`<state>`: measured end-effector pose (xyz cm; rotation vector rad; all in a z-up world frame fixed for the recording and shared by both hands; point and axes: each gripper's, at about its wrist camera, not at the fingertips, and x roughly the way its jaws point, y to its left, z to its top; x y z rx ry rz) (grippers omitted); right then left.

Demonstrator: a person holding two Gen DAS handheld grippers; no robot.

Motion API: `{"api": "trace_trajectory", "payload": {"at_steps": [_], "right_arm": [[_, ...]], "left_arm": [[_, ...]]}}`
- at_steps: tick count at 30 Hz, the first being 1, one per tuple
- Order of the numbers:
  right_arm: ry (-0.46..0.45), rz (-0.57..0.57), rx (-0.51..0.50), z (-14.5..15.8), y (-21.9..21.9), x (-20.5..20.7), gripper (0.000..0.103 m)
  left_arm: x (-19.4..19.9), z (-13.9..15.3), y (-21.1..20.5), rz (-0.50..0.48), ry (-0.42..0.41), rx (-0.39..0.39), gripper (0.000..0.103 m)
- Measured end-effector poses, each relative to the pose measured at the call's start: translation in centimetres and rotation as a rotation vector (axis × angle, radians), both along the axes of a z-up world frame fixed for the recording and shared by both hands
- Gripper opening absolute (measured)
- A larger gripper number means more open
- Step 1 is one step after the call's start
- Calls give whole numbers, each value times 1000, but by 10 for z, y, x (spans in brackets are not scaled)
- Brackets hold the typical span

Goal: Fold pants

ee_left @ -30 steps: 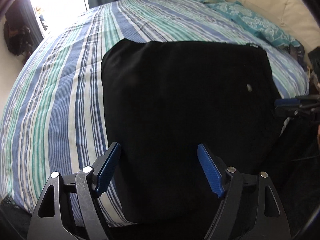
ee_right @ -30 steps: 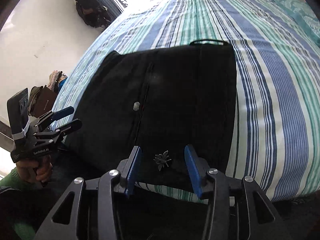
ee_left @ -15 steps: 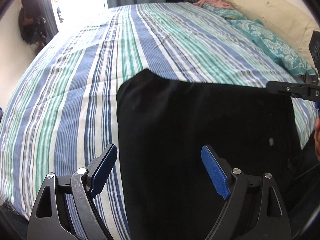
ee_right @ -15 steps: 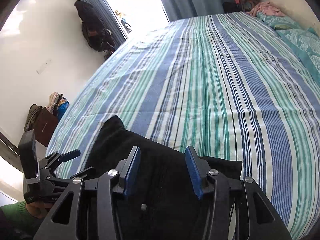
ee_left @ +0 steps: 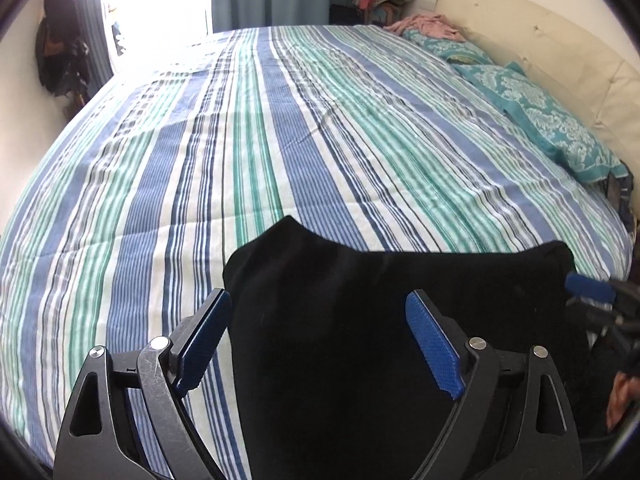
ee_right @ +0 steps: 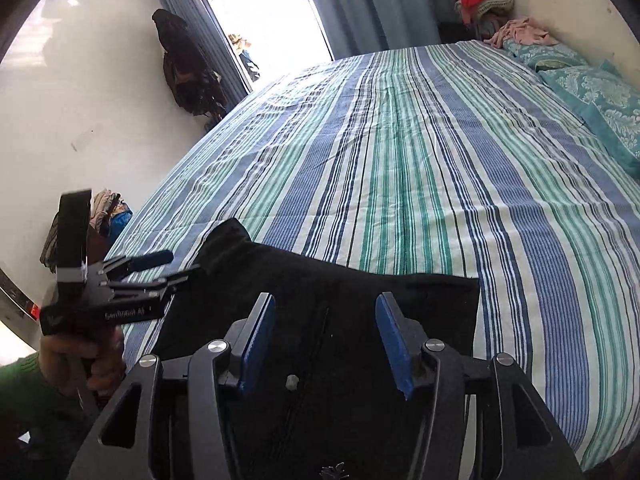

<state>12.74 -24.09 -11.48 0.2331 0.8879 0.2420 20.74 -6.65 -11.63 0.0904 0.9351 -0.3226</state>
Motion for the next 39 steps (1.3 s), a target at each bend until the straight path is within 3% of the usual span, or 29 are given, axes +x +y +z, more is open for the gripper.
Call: {"api": "trace_trajectory", "payload": {"at_steps": [3,4,6,9,12,15,17,23,31,34,37,39], "right_arm": [[118,-31,35,-50,-9,-2,56],[75,-40,57,-55,-12,-8,56],[58,-30,35,-52,-9,-11,55],[52,-9,-9,-49,-4,-10,56],[28,-18,23,-45,-10,-16,57],[-31,-34,46,-29,-15,-27,74],[-76,-55,10,-20,-15,-34,83],[-100,-114,-2,-10,-21,-45,84],[-86,-129,-19,-10,-19,-56,84],[-76,-132,18,-10,-25,-57,84],[-40,-176,118,-12,-53,-58,85],[28,-194,212,-20,-77,-55,87]], "left_arm": [[26,-24,-3,57,37,41,92],[31,-33,1,90,49,51,92],[34,-45,15,143,90,-10,95],[29,-41,31,202,106,-63,93],[16,-25,36,203,77,-50,93],[3,-12,43,194,52,-24,94],[-5,-9,46,195,39,-3,94],[-18,-10,53,201,23,62,94],[-31,-4,65,206,20,53,94],[-38,-5,81,184,49,-27,95],[-44,-17,106,143,141,-161,95],[-48,-28,118,114,203,-210,95]]}}
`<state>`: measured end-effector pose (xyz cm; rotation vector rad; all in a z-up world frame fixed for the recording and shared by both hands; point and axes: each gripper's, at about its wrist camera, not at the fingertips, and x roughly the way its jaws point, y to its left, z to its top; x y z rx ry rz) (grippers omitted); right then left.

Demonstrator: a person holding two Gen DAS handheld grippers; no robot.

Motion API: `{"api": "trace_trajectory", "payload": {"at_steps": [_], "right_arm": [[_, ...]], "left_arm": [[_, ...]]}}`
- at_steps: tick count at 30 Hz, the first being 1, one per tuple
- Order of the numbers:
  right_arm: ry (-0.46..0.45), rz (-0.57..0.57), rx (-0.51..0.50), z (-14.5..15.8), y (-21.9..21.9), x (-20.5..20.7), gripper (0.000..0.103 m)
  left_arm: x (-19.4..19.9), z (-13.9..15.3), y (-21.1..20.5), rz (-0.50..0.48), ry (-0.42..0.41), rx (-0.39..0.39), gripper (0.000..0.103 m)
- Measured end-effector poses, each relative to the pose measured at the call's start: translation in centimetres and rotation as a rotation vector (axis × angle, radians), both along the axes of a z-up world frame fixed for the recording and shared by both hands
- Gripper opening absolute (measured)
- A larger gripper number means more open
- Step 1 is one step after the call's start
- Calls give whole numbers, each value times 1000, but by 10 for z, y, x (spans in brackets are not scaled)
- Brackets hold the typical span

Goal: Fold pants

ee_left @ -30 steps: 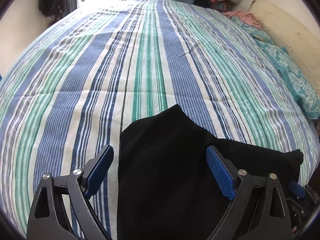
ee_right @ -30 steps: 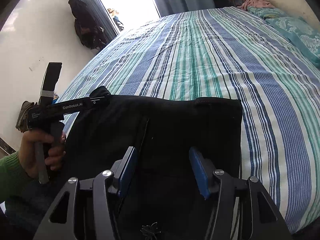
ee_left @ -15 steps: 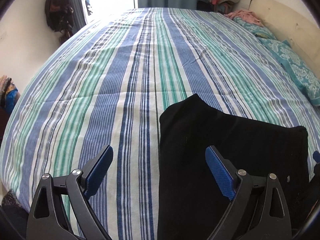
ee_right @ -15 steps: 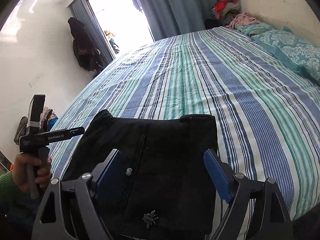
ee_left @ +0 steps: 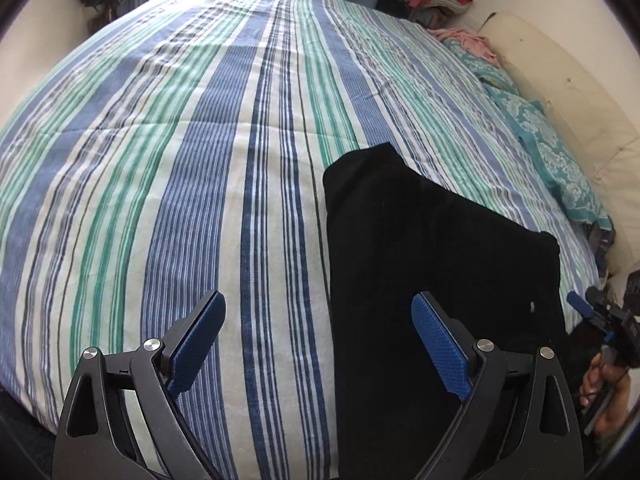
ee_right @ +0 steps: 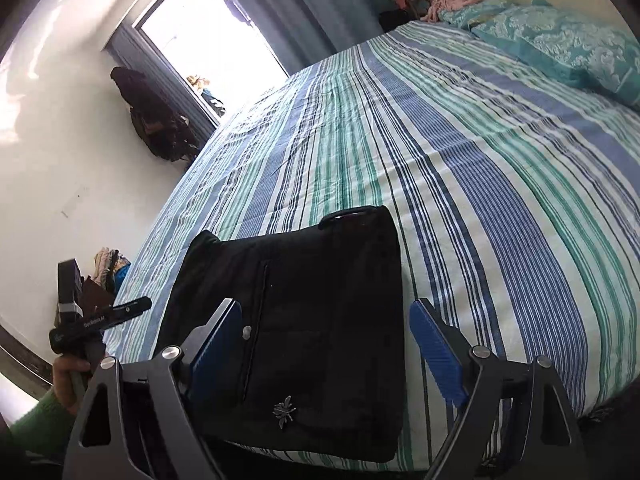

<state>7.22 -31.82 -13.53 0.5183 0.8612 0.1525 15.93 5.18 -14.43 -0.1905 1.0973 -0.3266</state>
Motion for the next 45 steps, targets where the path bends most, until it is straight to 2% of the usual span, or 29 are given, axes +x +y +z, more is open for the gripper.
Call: {"api": "trace_trajectory", "payload": {"at_steps": [4,5,7,10,12,13,14,15,16,17,18,20,22,27,29,34,37,39,41,42,43,44,45], "right_arm": [[166,72,239,-37,-27,16,87],[208,94,275,-47,-27,20,87],[275,116,261,-62,-23,30,88],[280,166,301,-73,-17,41,101],[277,235,425,-77,-12,47,100],[284,251,430,-78,-8,48,100],[290,275,401,-78,-4,49,99],[295,298,368,-77,1,50,98],[301,311,331,-75,5,50,91],[309,317,292,-72,8,49,67],[313,314,248,-70,10,48,55],[282,322,221,-61,17,45,44],[243,337,185,-46,28,43,40],[135,384,191,2,54,66,37],[98,403,172,21,64,92,37],[16,431,125,46,85,185,37],[10,423,108,37,91,236,38],[55,405,104,13,92,262,40],[149,362,77,-24,88,280,43],[227,326,64,-48,85,285,44],[308,285,62,-73,80,289,56],[335,247,125,-90,69,286,59],[307,226,211,-95,60,282,60]], "left_arm": [[-4,-17,0,-101,86,-92,95],[-4,-21,-4,-126,105,-114,95],[-3,-29,-13,-157,134,-142,95],[0,-34,-29,-159,132,-134,99],[5,-34,-40,-181,152,-185,99],[7,-34,-46,-192,167,-219,98],[8,-35,-53,-205,181,-245,95],[7,-34,-61,-197,172,-201,85],[4,-33,-69,-193,142,-104,71],[0,-30,-74,-202,112,-50,54],[-3,-26,-74,-200,92,-51,37],[-5,-14,-69,-182,82,-93,25],[-4,2,-63,-175,59,-119,24],[23,49,-43,-145,-34,-167,24],[51,63,-30,-114,-65,-191,24],[134,80,-12,-53,-147,-150,24],[172,60,-11,-18,-157,-86,27],[185,26,-11,14,-118,8,46],[196,-22,-12,39,-26,151,57],[194,-40,-10,37,-14,178,75],[188,-45,-2,67,-61,153,84],[183,-46,8,115,-81,153,103],[181,-46,17,152,-66,145,103]]}}
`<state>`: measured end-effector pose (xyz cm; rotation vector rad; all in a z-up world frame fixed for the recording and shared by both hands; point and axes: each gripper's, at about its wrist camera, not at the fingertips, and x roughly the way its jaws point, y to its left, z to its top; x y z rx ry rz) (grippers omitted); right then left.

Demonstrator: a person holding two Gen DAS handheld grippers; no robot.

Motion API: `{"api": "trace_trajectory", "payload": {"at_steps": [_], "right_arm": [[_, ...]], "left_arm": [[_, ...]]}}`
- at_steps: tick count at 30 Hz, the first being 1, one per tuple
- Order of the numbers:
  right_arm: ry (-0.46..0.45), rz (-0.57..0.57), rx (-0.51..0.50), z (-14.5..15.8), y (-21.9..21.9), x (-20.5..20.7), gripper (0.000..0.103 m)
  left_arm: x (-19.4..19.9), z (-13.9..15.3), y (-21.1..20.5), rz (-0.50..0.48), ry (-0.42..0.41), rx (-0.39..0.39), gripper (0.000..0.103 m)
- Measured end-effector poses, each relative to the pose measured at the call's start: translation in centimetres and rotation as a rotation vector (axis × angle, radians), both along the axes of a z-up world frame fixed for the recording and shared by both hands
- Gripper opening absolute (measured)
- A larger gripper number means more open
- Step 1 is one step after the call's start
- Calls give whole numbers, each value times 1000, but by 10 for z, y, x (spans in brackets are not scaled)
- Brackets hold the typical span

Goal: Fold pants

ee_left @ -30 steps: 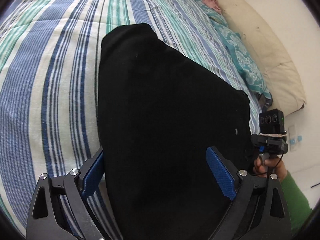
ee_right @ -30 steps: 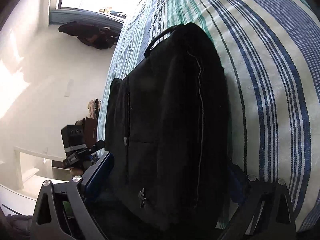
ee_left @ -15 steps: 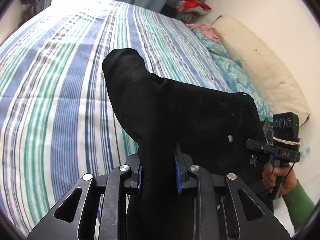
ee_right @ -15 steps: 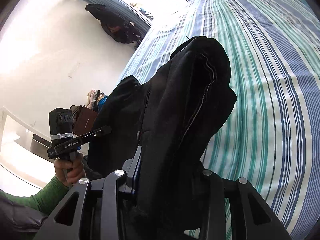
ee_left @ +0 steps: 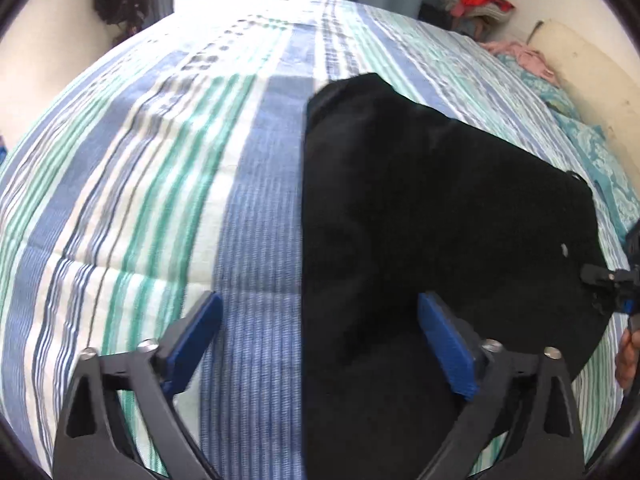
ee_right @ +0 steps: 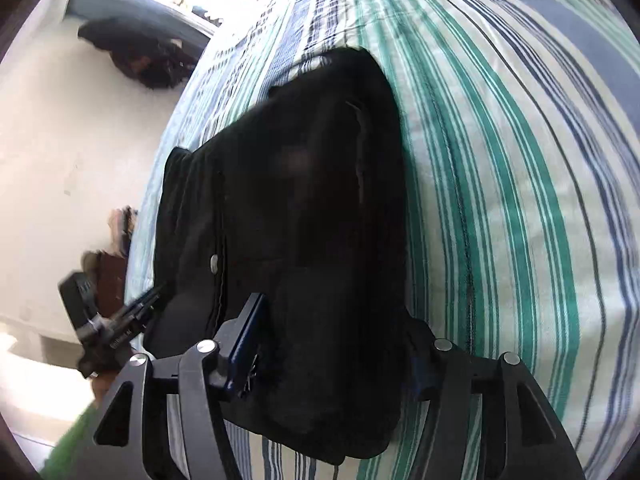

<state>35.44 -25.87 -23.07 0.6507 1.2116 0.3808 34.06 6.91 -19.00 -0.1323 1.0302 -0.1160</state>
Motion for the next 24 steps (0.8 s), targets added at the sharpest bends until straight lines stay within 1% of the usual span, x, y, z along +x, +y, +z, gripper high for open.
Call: {"api": "trace_trajectory", "payload": {"at_steps": [1,2,3,4,6,8,9,10,12,13,14,16,18,21,23,24], "right_arm": [[-21,-24,37,1,-6,-5,61],[-30,-37,42,4,-10,-10,67],[-35,-40,30,10,-13,-15,69],[-52,-42,9,18,-18,-22,70],[-115,-42,-68,43,-26,-47,78],[-188,-38,-167,72,-30,-73,95],[-226,-33,-208,86,-30,-86,98],[-262,-27,-239,98,-29,-99,103],[-319,-25,-317,121,-23,-125,103],[-337,-20,-359,129,-15,-140,103],[-348,-12,-405,136,-20,-163,103],[-384,-15,-505,147,-4,-190,103],[-426,-56,-588,155,9,-228,103],[-447,-112,-652,173,32,-257,103],[-431,-128,-657,180,48,-270,103],[-424,-128,-652,183,55,-278,103]], "left_arm": [[-3,2,7,13,15,-36,103],[-8,8,14,32,14,-40,102],[-17,17,19,53,-14,-10,101],[-29,28,21,67,-54,36,101],[-54,48,18,58,-112,118,102],[-80,65,11,40,-147,185,102],[-89,72,7,35,-164,222,102],[-102,80,2,30,-185,251,102],[-119,97,-10,29,-234,278,102],[-128,106,-15,28,-248,270,102],[-138,113,-18,25,-252,257,102],[-147,124,-25,26,-226,254,102],[-160,135,-29,47,-226,281,102],[-184,145,-37,76,-260,340,102],[-199,151,-38,79,-287,335,102],[-205,152,-38,83,-283,321,102]]}}
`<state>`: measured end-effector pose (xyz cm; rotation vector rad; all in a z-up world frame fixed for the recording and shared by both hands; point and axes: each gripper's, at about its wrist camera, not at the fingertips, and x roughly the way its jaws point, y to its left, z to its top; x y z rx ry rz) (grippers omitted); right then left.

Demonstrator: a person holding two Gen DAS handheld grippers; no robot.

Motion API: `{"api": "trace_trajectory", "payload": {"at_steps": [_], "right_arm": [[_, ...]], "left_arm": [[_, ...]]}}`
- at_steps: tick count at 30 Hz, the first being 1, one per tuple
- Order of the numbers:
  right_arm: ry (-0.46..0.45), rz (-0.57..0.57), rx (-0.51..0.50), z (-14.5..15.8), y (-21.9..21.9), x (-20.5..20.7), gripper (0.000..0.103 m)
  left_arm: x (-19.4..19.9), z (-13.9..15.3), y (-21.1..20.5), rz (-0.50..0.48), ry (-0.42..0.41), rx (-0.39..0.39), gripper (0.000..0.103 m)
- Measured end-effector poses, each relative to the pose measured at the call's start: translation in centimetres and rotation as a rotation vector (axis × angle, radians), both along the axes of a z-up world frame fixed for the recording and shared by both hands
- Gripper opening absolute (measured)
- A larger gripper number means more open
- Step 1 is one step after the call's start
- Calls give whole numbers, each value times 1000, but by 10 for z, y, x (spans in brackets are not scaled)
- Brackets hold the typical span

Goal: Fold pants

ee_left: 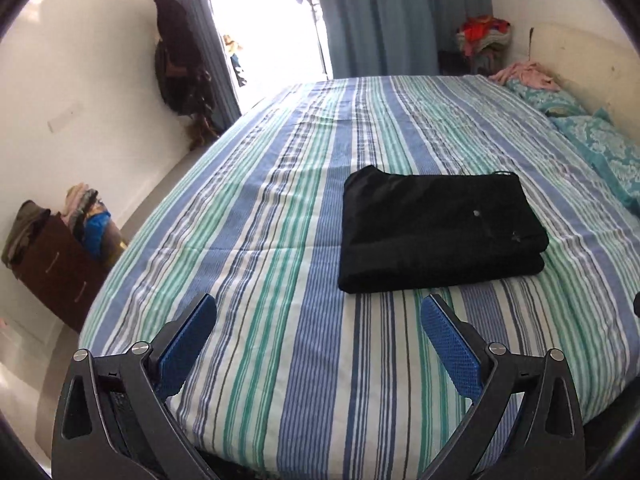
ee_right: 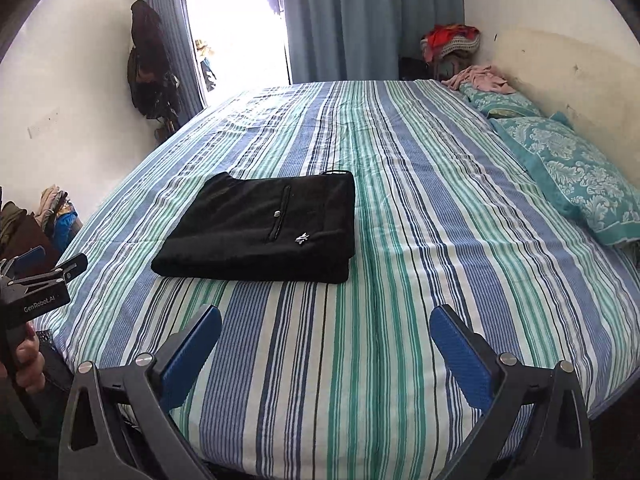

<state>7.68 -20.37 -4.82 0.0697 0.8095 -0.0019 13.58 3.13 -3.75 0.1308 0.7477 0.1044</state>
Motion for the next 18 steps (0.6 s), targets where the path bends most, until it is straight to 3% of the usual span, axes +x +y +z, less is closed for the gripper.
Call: {"api": "trace_trajectory", "payload": {"at_steps": [6,18], "right_arm": [[7,11,-38,6,35,-35,103],[-24,-19,-90,11,56,-51,103]], "left_arm": [[-29,2,-1,2,44,-53,102],[-43,-3,-5,-41,77,-95,102]]}}
